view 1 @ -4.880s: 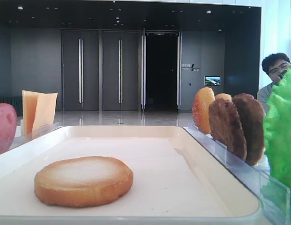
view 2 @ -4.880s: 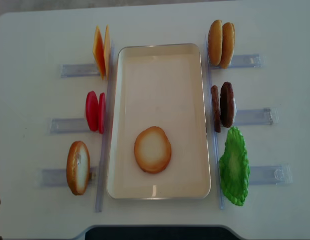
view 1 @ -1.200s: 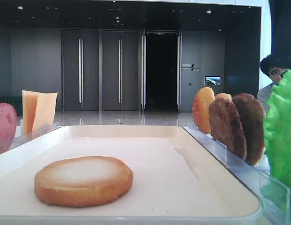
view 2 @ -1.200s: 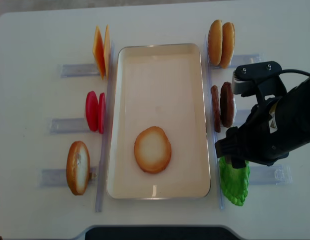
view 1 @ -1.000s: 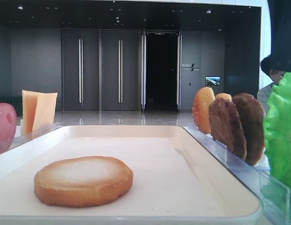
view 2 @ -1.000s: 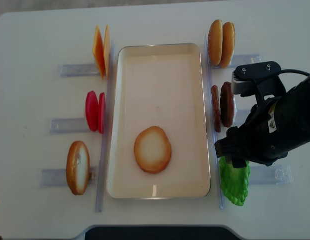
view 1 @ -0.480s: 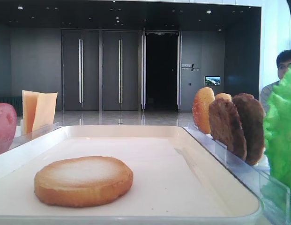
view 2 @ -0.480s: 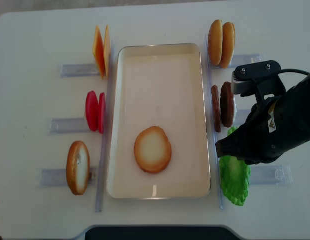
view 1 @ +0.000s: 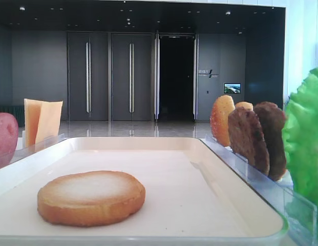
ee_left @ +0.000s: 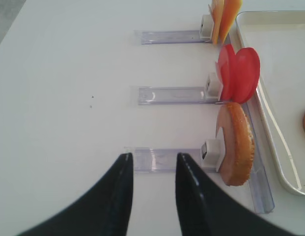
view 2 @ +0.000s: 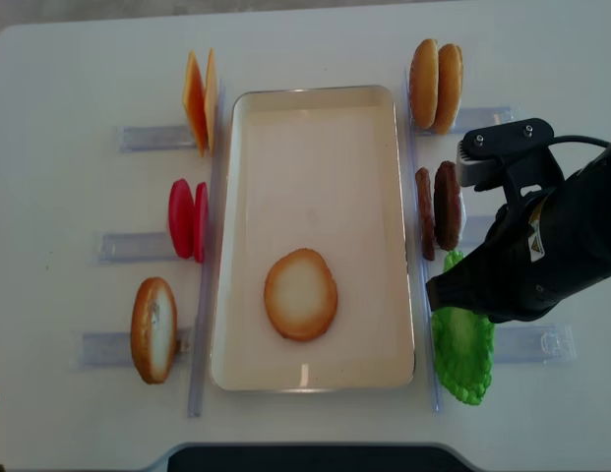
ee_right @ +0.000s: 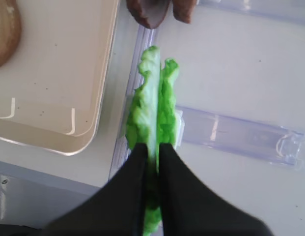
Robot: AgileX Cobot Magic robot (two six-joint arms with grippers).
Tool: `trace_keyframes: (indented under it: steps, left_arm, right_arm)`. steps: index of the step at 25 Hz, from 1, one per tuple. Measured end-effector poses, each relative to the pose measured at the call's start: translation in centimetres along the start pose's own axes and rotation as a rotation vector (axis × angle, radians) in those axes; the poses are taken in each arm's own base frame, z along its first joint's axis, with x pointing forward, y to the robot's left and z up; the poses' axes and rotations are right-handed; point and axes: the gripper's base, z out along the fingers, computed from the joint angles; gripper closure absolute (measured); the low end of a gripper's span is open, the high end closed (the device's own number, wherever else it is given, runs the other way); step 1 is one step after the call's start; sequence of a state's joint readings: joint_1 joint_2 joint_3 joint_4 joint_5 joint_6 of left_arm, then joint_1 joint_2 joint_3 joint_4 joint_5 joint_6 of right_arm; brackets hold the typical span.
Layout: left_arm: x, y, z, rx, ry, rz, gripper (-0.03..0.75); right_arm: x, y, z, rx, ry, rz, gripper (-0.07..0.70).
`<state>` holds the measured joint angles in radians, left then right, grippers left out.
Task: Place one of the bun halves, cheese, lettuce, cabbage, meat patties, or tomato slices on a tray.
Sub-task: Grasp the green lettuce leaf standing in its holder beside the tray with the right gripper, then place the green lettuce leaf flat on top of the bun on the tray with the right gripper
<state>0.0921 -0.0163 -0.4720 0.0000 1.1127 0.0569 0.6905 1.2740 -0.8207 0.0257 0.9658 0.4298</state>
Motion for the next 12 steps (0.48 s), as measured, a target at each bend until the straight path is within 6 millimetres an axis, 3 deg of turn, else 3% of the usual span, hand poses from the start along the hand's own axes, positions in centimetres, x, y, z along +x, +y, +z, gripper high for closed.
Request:
trace_keyframes:
  steps: [6,12]
  left_arm:
    - [0.0,0.0,0.0,0.000,0.000,0.000,0.495]
    - [0.0,0.0,0.0,0.000,0.000,0.000,0.495]
  right_arm:
    - [-0.3,0.2,-1.5,0.005,0.013,-0.001,0.570]
    - [-0.1,0.3,-5.2,-0.023,-0.033,-0.003,0.570]
